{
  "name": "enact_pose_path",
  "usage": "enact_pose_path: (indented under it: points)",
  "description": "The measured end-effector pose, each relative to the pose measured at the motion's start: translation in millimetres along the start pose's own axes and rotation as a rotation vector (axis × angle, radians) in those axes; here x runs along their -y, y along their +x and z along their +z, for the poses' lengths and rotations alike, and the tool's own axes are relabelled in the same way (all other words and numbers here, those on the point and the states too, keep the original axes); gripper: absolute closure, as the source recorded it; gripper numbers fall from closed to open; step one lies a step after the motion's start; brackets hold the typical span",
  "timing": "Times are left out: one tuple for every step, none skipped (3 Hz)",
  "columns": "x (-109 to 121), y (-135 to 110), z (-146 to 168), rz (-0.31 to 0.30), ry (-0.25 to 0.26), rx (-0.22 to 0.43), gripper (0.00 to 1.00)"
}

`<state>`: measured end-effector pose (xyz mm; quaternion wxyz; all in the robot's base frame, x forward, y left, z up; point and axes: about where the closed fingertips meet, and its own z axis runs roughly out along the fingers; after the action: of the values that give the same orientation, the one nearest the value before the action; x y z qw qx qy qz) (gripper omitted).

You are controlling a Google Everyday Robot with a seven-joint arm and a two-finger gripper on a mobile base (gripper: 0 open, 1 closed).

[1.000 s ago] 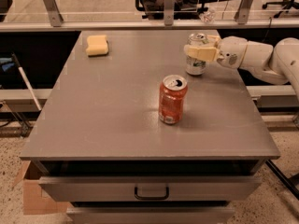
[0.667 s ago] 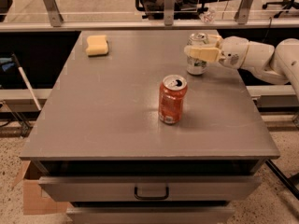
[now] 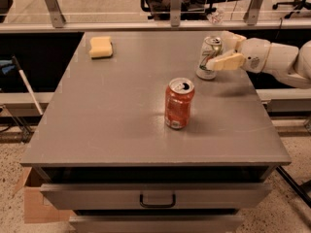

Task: Place 7up can upright

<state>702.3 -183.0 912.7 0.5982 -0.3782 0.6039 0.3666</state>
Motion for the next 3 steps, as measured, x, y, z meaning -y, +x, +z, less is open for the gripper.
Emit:
enact_pose_path:
  points:
    - [2, 2, -32, -0.009, 0.061, -0.052, 0.00]
    - [4, 2, -67, -0.018, 0.151, -0.102, 0.00]
    - [5, 4, -79, -0.018, 0.185, -0.117, 0.00]
